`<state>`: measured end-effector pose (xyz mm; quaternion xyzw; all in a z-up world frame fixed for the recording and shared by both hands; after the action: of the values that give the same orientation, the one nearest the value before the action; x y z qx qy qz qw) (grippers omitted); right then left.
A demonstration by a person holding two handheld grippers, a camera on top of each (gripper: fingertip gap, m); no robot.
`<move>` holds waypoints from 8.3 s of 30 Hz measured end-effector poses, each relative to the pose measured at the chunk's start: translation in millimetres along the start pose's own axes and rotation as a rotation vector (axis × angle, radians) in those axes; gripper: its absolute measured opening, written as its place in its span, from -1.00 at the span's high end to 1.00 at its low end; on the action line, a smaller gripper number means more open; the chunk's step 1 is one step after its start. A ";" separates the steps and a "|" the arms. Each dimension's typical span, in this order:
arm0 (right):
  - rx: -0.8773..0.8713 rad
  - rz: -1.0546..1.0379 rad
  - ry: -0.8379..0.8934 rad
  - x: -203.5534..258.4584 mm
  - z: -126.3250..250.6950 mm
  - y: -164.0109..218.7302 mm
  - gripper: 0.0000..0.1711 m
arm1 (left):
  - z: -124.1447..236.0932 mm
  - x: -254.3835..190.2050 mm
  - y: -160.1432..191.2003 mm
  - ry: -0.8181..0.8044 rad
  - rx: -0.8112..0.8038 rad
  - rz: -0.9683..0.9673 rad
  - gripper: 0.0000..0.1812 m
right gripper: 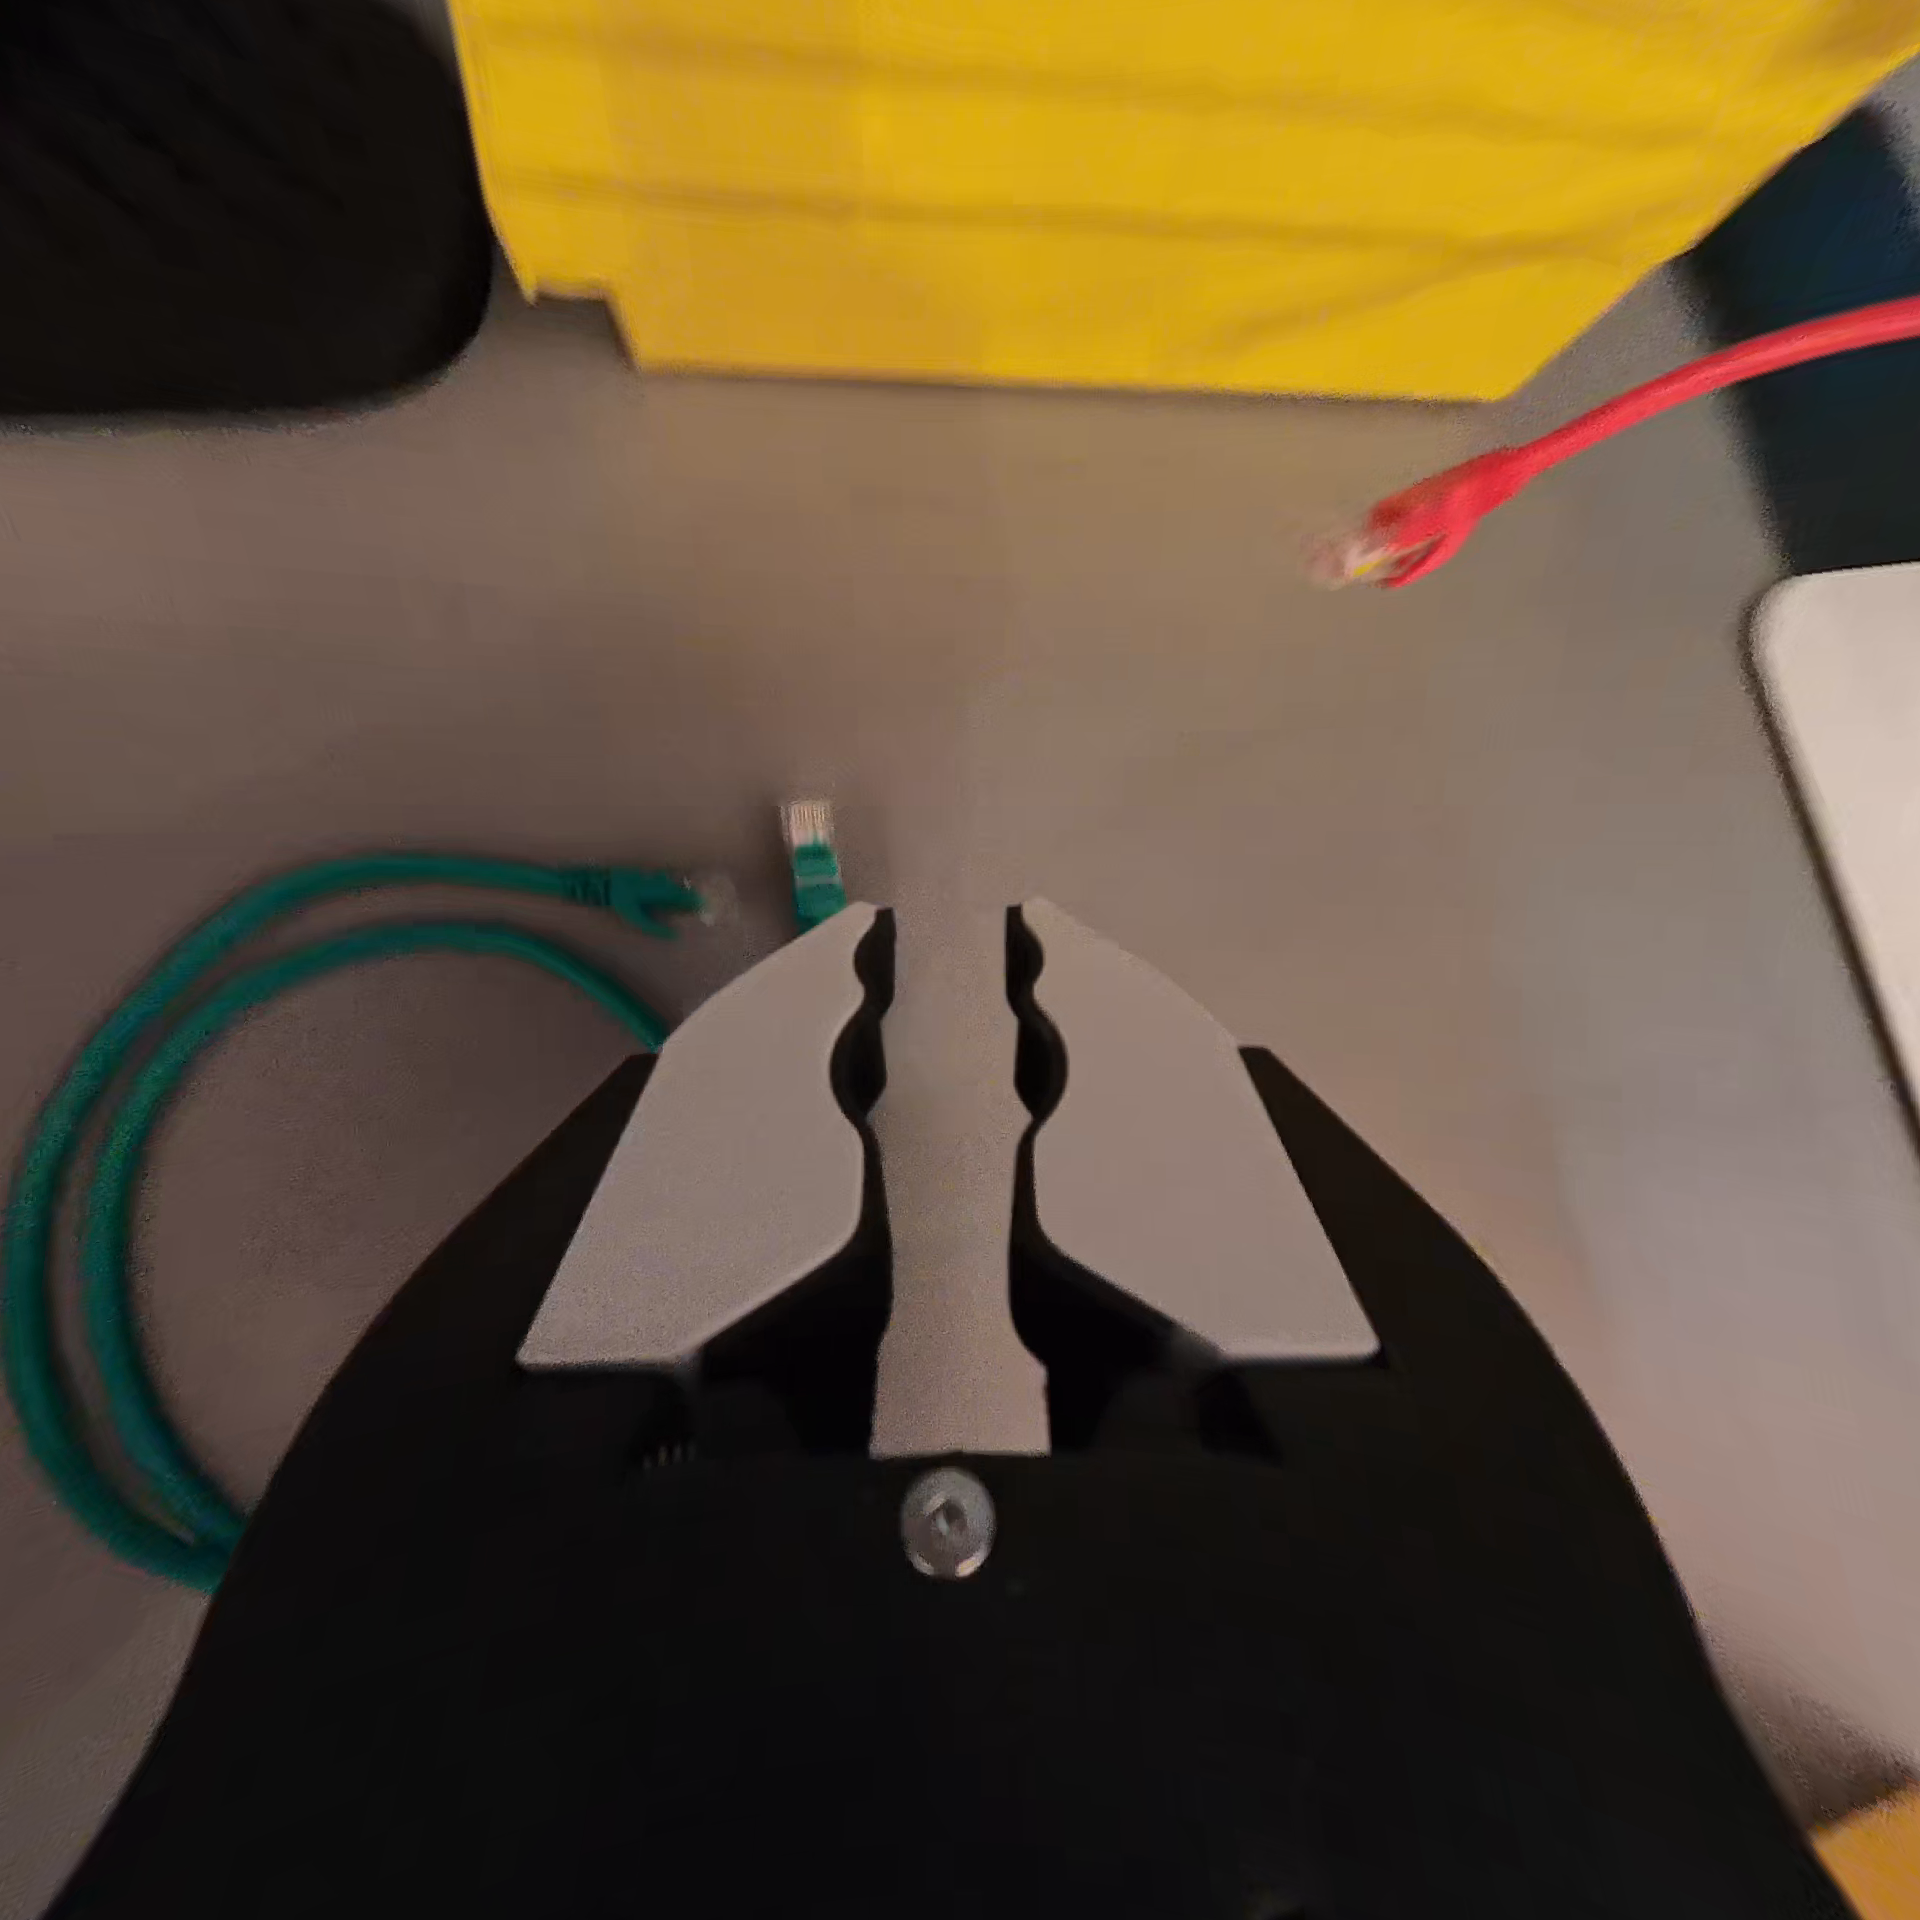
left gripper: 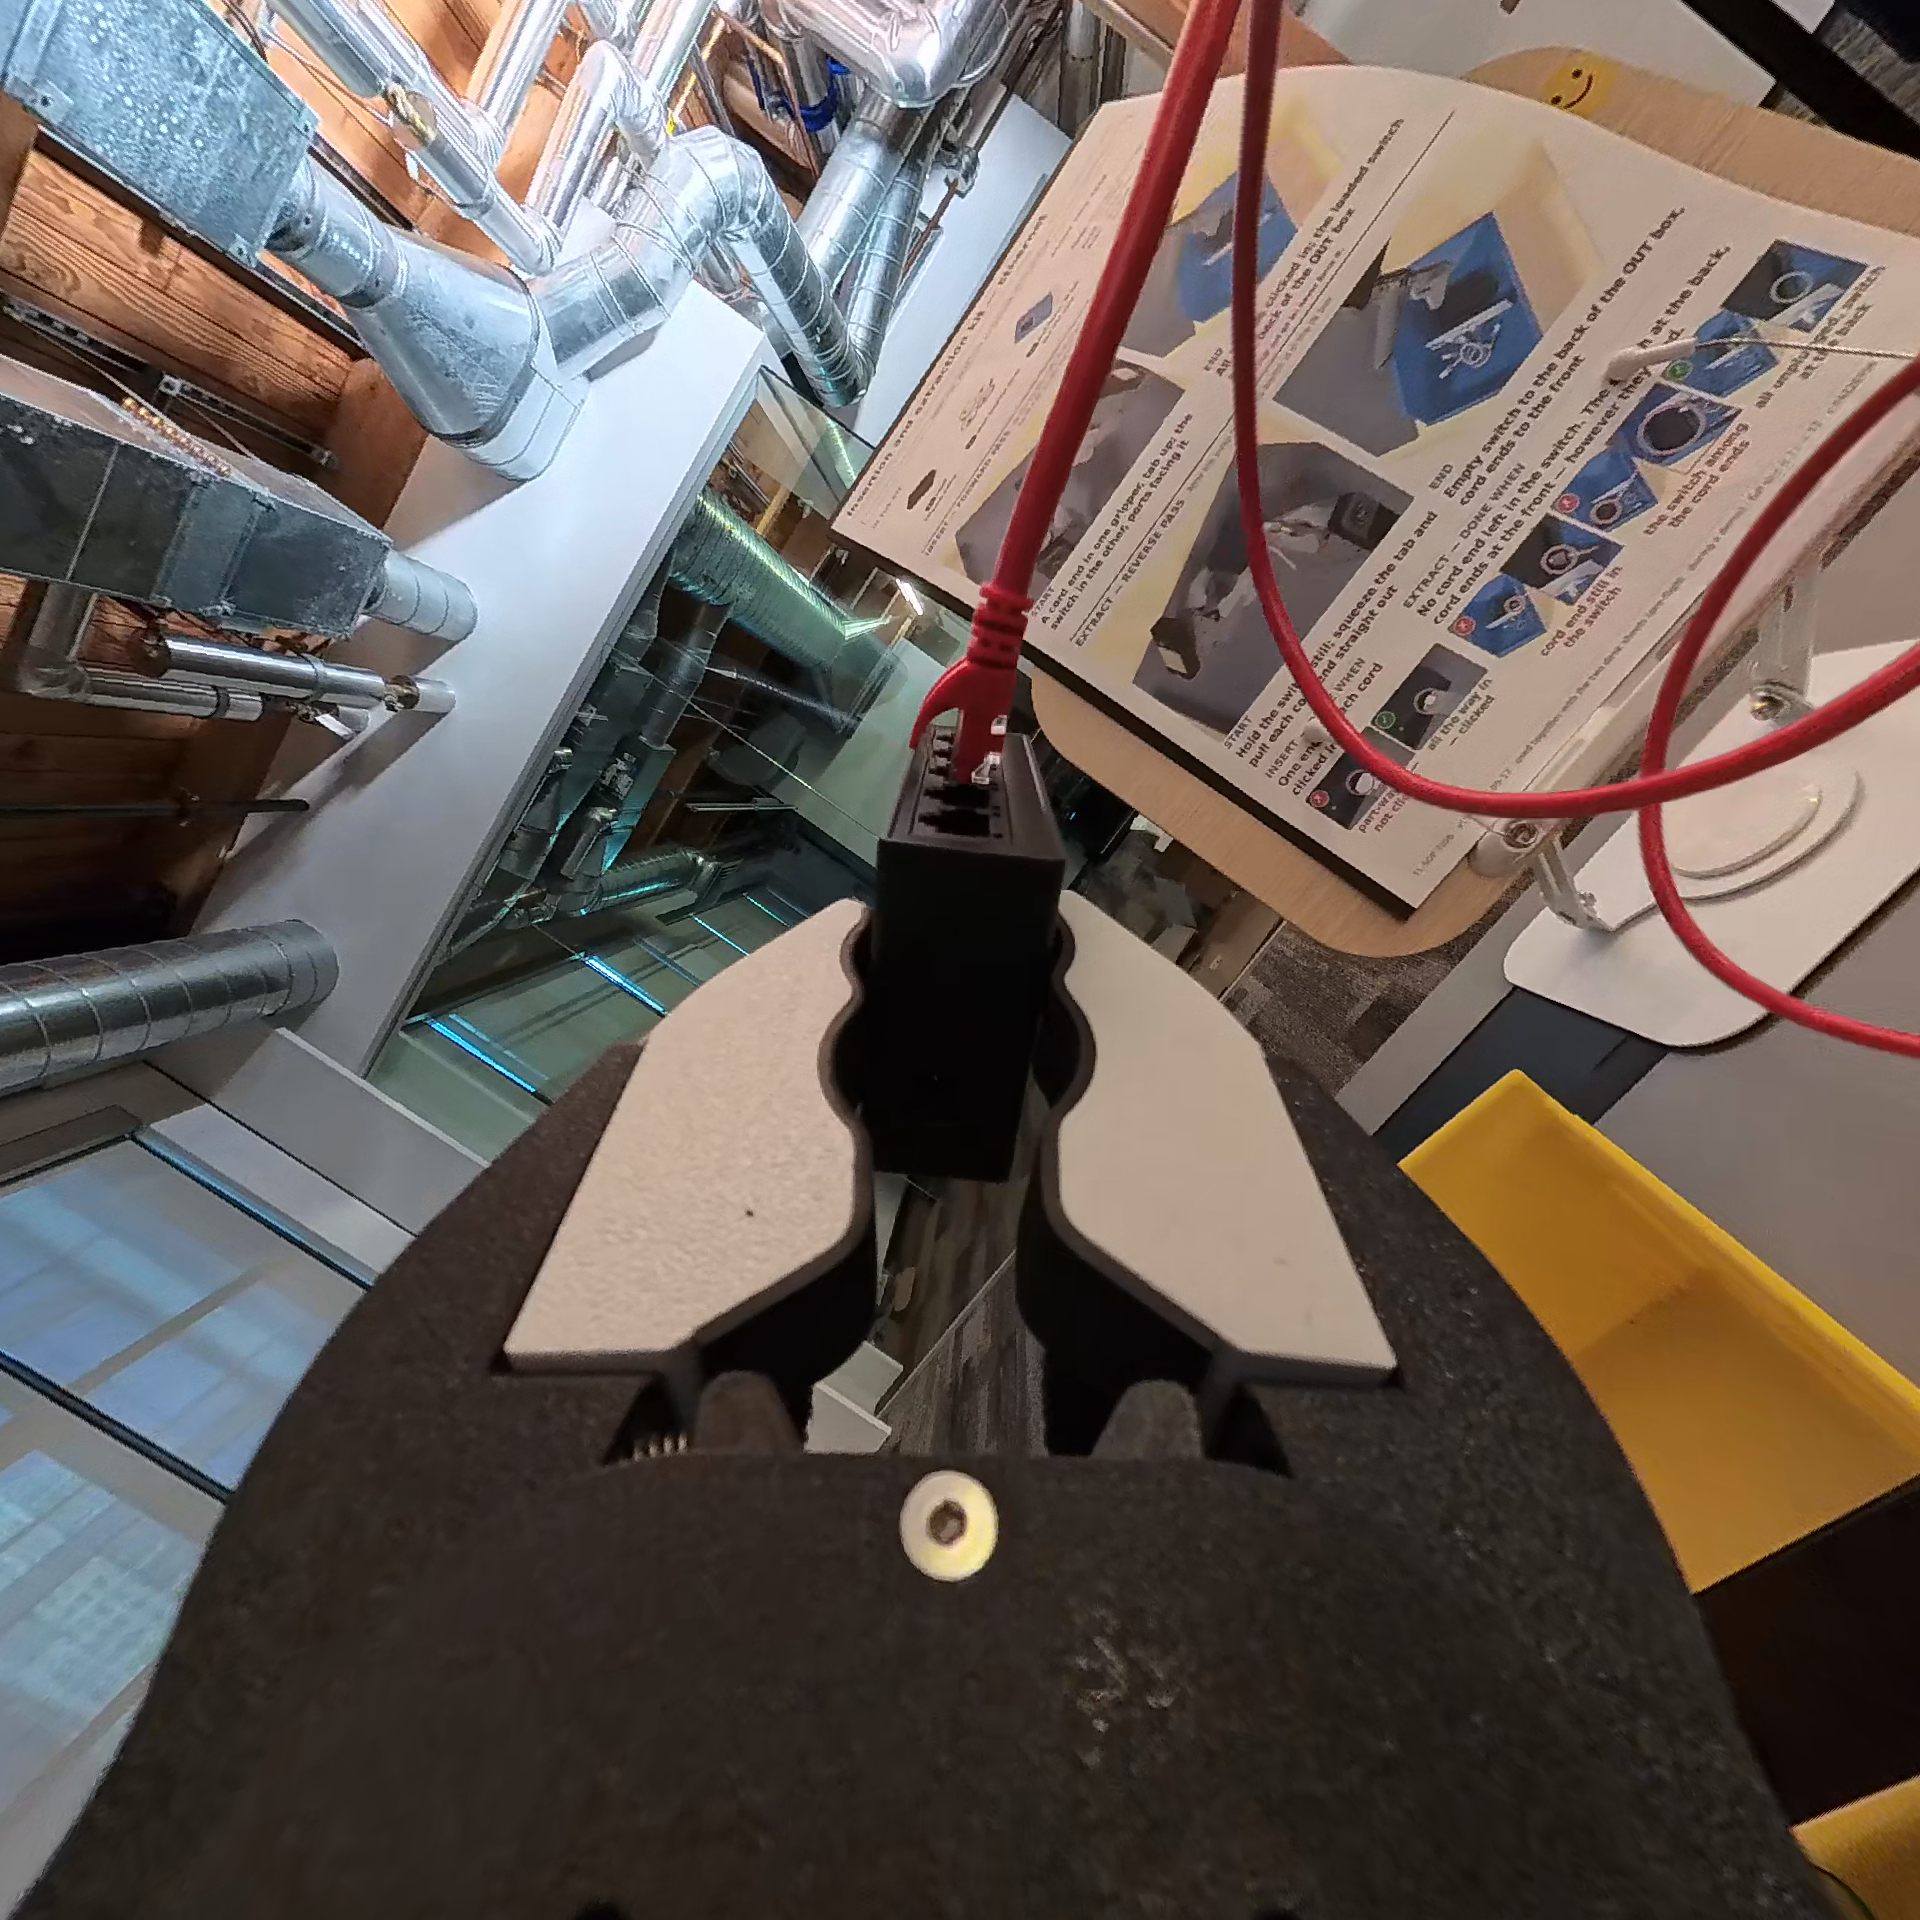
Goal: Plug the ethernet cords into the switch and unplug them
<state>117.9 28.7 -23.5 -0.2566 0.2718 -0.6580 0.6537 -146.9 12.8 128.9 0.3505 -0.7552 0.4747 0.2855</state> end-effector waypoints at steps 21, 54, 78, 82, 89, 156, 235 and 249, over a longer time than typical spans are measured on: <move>0.008 -0.746 0.240 75.6 -73.6 -5.1 0.77 | 5.7 4.6 -8.5 0.013 -0.049 0.047 0.70; 0.146 0.490 0.869 81.0 86.2 -69.1 0.88 | 1.4 -69.9 -48.9 0.279 -0.133 -0.156 0.71; 0.298 0.841 0.786 39.5 82.6 -63.2 0.86 | 15.1 -125.1 -77.1 0.452 -0.076 -0.490 0.71; 0.335 0.851 0.761 38.1 74.9 -60.2 0.86 | 19.7 -125.5 -77.7 0.501 -0.085 -0.505 0.71; 0.348 0.862 0.734 38.6 66.1 -59.7 0.86 | 24.8 -123.0 -77.1 0.565 -0.117 -0.491 0.71; 0.283 0.945 0.960 67.3 90.2 -67.8 0.85 | 27.2 -108.6 -77.0 0.610 -0.164 -0.336 0.70; -1.000 -0.006 0.478 38.0 96.4 -65.0 0.88 | 24.0 -91.9 -86.1 0.196 -0.320 -0.354 0.71; -0.934 0.116 0.535 45.3 97.2 -67.8 0.89 | 26.3 -90.1 -84.7 0.225 -0.335 -0.310 0.71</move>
<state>135.8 -18.9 92.7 -0.3281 0.7059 -0.4724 0.4134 -28.4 -13.8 93.7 0.3550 -0.7240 0.3295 0.4911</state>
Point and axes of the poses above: each gripper's, where its closed fingertips meet, z back along the fingers, y out of its underside, x = y × z across the jaws, the point moved 10 cm from there along z, back along the fingers, and after that the axes turned 9 degrees about -y, right-handed, at the moved point
